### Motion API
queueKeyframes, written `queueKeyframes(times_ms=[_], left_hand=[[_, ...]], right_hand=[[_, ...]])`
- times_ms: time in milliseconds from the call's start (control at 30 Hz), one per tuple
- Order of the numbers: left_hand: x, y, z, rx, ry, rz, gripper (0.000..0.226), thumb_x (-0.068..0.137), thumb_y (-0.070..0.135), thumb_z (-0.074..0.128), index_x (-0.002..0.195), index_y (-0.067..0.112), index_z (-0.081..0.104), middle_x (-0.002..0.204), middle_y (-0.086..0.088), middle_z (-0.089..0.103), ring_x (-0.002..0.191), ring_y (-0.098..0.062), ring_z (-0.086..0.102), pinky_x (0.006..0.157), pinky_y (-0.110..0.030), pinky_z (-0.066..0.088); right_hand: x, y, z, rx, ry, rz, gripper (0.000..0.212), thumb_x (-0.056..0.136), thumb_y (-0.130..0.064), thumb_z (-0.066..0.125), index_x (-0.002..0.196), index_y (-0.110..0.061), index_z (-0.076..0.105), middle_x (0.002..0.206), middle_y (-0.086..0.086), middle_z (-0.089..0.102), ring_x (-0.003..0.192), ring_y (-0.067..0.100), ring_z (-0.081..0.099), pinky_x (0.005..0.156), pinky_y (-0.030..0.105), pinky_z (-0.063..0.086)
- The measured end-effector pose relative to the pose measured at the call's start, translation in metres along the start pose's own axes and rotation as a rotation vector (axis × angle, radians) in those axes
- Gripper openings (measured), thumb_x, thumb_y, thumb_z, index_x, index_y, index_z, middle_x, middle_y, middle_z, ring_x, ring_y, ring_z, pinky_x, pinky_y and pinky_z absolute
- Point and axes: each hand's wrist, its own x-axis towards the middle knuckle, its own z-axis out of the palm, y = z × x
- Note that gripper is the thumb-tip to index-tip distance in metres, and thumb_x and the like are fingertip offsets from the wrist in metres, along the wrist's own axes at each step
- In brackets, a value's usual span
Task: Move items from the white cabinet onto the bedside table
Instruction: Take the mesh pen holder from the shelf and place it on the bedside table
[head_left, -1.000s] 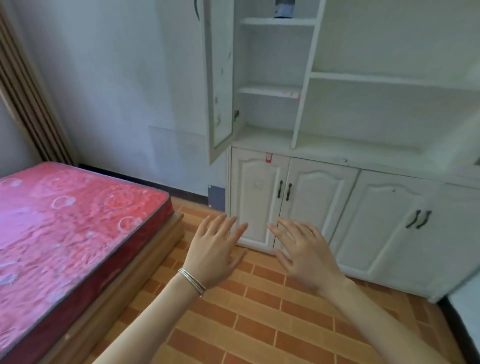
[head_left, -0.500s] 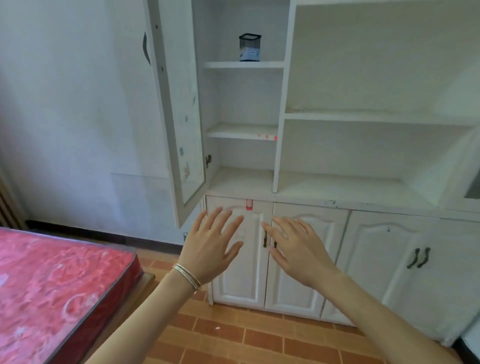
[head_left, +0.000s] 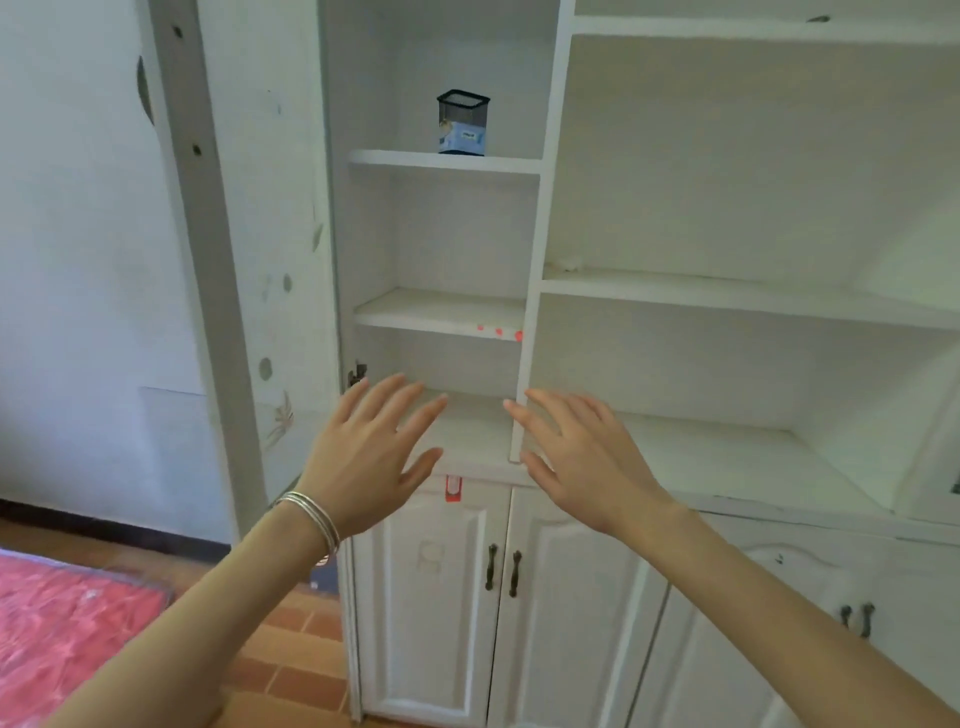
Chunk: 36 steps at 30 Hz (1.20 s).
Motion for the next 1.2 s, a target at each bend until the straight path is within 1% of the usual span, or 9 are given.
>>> queueKeyframes(times_ms=[133,300,500,700,833,900,967,1067,1200], left_hand=[[0.063,-0.014,0.021,0.028,0.073,-0.041,0.055,0.089,0.045,0.035,0.129,0.014,0.056,0.127,-0.013,0.058,0.121,-0.033,0.051,0.101,-0.05,0.038],[0.132,-0.036,0.045,0.062,0.174,-0.104,0.053,0.089,0.043,0.036,0.127,0.014,0.057,0.124,-0.012,0.06,0.119,-0.033,0.053,0.099,-0.047,0.038],[0.209,-0.093,0.068,0.129,0.183,-0.184,0.056,0.09,0.045,0.032,0.132,0.015,0.052,0.128,-0.012,0.057,0.121,-0.033,0.049,0.1,-0.047,0.038],[0.284,-0.159,0.09,0.153,0.271,-0.23,0.058,0.086,0.044,0.032,0.129,0.012,0.055,0.125,-0.015,0.058,0.116,-0.035,0.052,0.094,-0.047,0.041],[0.332,-0.194,0.1,0.145,0.298,-0.204,0.053,0.087,0.038,0.044,0.131,0.011,0.053,0.13,-0.016,0.054,0.12,-0.035,0.049,0.097,-0.046,0.039],[0.354,-0.212,0.107,0.137,0.327,-0.19,0.049,0.088,0.033,0.053,0.132,0.011,0.051,0.13,-0.016,0.054,0.119,-0.035,0.05,0.097,-0.044,0.038],[0.374,-0.227,0.116,0.101,0.345,-0.187,0.05,0.088,0.029,0.059,0.133,0.01,0.05,0.132,-0.016,0.053,0.12,-0.034,0.049,0.099,-0.043,0.036],[0.396,-0.243,0.132,0.054,0.346,-0.189,0.054,0.089,0.03,0.055,0.138,0.011,0.045,0.137,-0.014,0.049,0.124,-0.032,0.046,0.104,-0.041,0.031],[0.412,-0.256,0.153,0.031,0.373,-0.175,0.058,0.084,0.038,0.04,0.133,0.01,0.049,0.129,-0.014,0.055,0.12,-0.031,0.05,0.101,-0.043,0.036]], right_hand=[[0.055,0.061,0.009,-0.075,0.04,-0.033,0.05,0.085,-0.036,0.035,0.124,-0.014,0.057,0.119,0.01,0.06,0.102,0.027,0.058,0.085,0.039,0.047],[0.128,0.116,0.028,-0.064,0.13,-0.086,0.048,0.085,-0.035,0.036,0.121,-0.013,0.057,0.117,0.011,0.061,0.104,0.028,0.059,0.088,0.039,0.046],[0.211,0.149,0.066,0.002,0.216,-0.06,0.049,0.083,-0.035,0.034,0.118,-0.012,0.059,0.114,0.011,0.062,0.101,0.029,0.061,0.082,0.038,0.048],[0.304,0.174,0.088,-0.003,0.314,-0.053,0.05,0.083,-0.033,0.035,0.119,-0.008,0.059,0.113,0.014,0.061,0.095,0.033,0.061,0.075,0.041,0.048],[0.365,0.187,0.089,-0.007,0.352,-0.064,0.039,0.089,-0.02,0.051,0.126,-0.007,0.054,0.12,0.013,0.056,0.105,0.034,0.054,0.082,0.043,0.043],[0.396,0.195,0.087,-0.024,0.36,-0.052,0.039,0.091,-0.018,0.051,0.129,-0.008,0.05,0.124,0.012,0.053,0.109,0.033,0.051,0.085,0.043,0.041],[0.424,0.202,0.086,-0.029,0.367,-0.016,0.041,0.094,-0.018,0.046,0.134,-0.011,0.046,0.129,0.009,0.049,0.113,0.031,0.048,0.087,0.042,0.04],[0.463,0.21,0.087,-0.038,0.36,0.017,0.043,0.096,-0.014,0.042,0.138,-0.012,0.039,0.139,0.007,0.043,0.12,0.028,0.043,0.092,0.042,0.04],[0.502,0.227,0.087,-0.059,0.332,0.067,0.043,0.098,-0.015,0.039,0.141,-0.014,0.035,0.146,0.004,0.036,0.127,0.029,0.037,0.099,0.045,0.037]])
